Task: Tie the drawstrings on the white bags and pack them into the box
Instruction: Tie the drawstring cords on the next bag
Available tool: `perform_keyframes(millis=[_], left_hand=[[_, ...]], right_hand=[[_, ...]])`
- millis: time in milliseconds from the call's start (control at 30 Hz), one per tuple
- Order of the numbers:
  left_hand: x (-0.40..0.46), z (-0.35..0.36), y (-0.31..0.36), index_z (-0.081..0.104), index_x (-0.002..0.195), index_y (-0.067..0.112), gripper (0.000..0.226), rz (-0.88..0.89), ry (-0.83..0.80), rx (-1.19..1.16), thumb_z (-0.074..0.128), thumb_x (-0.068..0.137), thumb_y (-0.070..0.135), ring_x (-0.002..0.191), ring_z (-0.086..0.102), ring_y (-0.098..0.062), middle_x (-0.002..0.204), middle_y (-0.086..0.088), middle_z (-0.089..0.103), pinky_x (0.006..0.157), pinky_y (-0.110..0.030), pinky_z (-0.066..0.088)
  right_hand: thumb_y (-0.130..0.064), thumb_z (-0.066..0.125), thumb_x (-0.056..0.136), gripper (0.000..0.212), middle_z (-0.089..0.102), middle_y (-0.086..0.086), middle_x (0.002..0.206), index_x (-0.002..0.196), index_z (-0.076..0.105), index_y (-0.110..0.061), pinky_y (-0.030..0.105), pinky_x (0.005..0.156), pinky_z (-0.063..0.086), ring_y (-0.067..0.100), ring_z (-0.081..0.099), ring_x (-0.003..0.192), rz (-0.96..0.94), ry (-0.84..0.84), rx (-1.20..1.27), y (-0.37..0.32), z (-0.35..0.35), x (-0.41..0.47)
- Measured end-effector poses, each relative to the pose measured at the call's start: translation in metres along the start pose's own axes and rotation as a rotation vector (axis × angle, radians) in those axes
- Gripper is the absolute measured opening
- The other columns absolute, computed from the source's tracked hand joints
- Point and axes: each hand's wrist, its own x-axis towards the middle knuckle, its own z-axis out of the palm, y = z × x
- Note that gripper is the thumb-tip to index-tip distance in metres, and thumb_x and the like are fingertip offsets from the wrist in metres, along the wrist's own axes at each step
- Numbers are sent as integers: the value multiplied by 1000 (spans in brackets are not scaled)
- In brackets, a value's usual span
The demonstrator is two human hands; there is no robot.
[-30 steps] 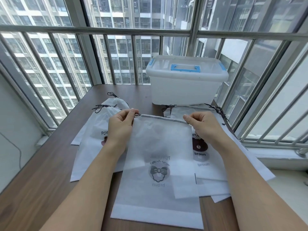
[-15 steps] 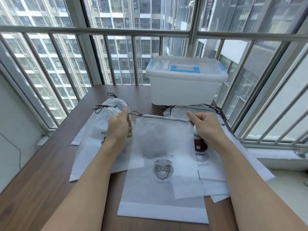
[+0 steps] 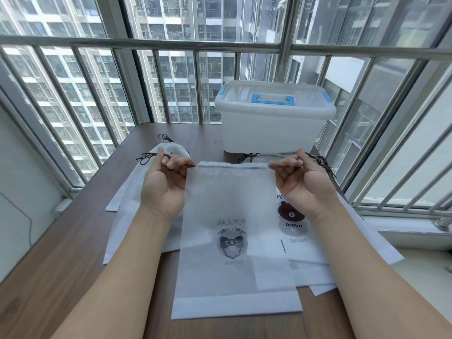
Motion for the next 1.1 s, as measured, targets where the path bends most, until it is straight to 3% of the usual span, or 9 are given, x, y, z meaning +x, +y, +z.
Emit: perform_keyframes(millis=[167, 400, 533, 633, 700, 767, 867, 1000, 1100], left_hand=[[11, -16, 29, 39, 58, 19, 46, 118, 152, 38, 46, 102, 30, 40, 25, -9, 50, 7, 27, 44, -17, 26], [10, -14, 51, 36, 60, 19, 48, 299, 305, 85, 47, 104, 38, 40, 17, -10, 50, 7, 22, 40, -18, 21], [6, -6, 29, 48, 69, 19, 39, 293, 181, 280, 49, 102, 41, 48, 28, -8, 58, 7, 32, 45, -16, 31], [-2, 2, 8, 68, 102, 19, 24, 206, -54, 485, 55, 97, 39, 66, 53, -5, 88, 6, 64, 58, -16, 43], [-10, 7, -4, 62, 127, 20, 41, 120, -207, 643, 69, 88, 34, 78, 59, -6, 119, 5, 67, 63, -18, 46], [-18, 10, -18, 53, 140, 19, 64, 65, -341, 806, 79, 81, 18, 78, 57, -7, 136, 2, 61, 62, -18, 45], [-34, 17, -42, 45, 146, 14, 76, 185, -373, 1107, 72, 78, -5, 73, 58, -4, 139, -5, 59, 67, -17, 47], [-36, 18, -56, 45, 146, 15, 84, 235, -302, 1078, 80, 72, -5, 56, 48, -6, 127, -1, 64, 58, -16, 46], [-36, 21, -55, 45, 146, 16, 87, 147, -280, 1029, 83, 70, -1, 48, 39, -7, 130, 5, 65, 48, -15, 36]], right_hand=[[-29, 48, 105, 51, 25, -6, 49, 56, 41, -17, 19, 42, 29, 10, 23, 39, -53, 214, 131, -22, -13, 5], [-32, 47, 106, 45, 21, -7, 48, 65, 32, -21, 19, 37, 19, 9, 17, 38, -146, 291, 50, -32, -18, 8], [-39, 54, 101, 42, 26, -7, 52, 68, 36, -21, 17, 38, 21, 7, 20, 41, -217, 271, -81, -34, -17, 4], [-36, 62, 92, 28, 41, -5, 60, 72, 52, -18, 16, 45, 31, 7, 31, 48, -251, 130, -250, -21, 1, -6], [-23, 64, 87, 15, 61, 0, 66, 75, 69, -15, 17, 52, 43, 8, 51, 56, -278, -34, -374, -1, 17, -14], [-11, 66, 89, 11, 76, 4, 84, 88, 78, -12, 20, 68, 53, 10, 68, 75, -372, -152, -710, 22, 30, -22], [-5, 61, 91, 25, 77, 3, 108, 109, 76, -8, 34, 94, 55, 18, 71, 105, -528, -266, -1156, 59, 36, -31], [5, 48, 90, 43, 73, 2, 118, 121, 71, -13, 44, 97, 55, 25, 69, 107, -546, -324, -964, 68, 41, -42], [-5, 49, 91, 42, 68, -3, 127, 127, 69, -15, 43, 110, 41, 24, 52, 128, -765, -259, -1131, 56, 37, -40]])
